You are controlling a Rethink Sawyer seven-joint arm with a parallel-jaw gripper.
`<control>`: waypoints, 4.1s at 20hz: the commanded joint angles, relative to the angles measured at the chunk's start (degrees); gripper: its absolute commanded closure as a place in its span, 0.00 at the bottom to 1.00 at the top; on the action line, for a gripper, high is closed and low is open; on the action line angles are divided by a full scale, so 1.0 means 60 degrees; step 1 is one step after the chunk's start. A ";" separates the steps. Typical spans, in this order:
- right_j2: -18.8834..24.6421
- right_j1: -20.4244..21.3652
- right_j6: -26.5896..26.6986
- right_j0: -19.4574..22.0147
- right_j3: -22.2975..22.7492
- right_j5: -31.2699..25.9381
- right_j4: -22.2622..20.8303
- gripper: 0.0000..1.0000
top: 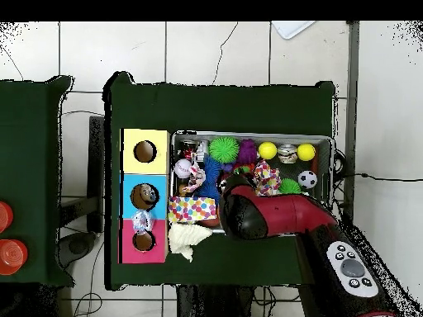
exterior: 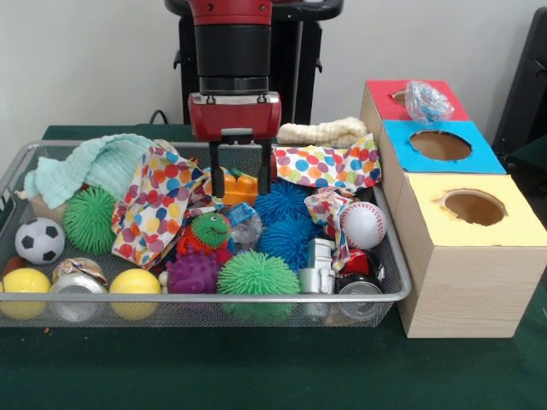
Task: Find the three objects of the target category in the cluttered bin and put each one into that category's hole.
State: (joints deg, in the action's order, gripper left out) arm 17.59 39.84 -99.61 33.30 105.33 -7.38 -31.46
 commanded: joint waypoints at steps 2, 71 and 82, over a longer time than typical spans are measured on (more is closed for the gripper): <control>0.0192 -0.0310 -0.1028 -0.0579 0.0187 -0.0408 0.0277 0.00; -0.2462 -0.1873 -0.0406 -0.2344 -0.2027 0.1065 -0.1572 0.00; -0.2489 -0.2337 -0.0356 -0.2088 -0.2272 0.0805 -0.1795 0.00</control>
State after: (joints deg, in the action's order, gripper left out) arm 1.99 29.36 -99.61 19.16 96.48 -2.52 -39.60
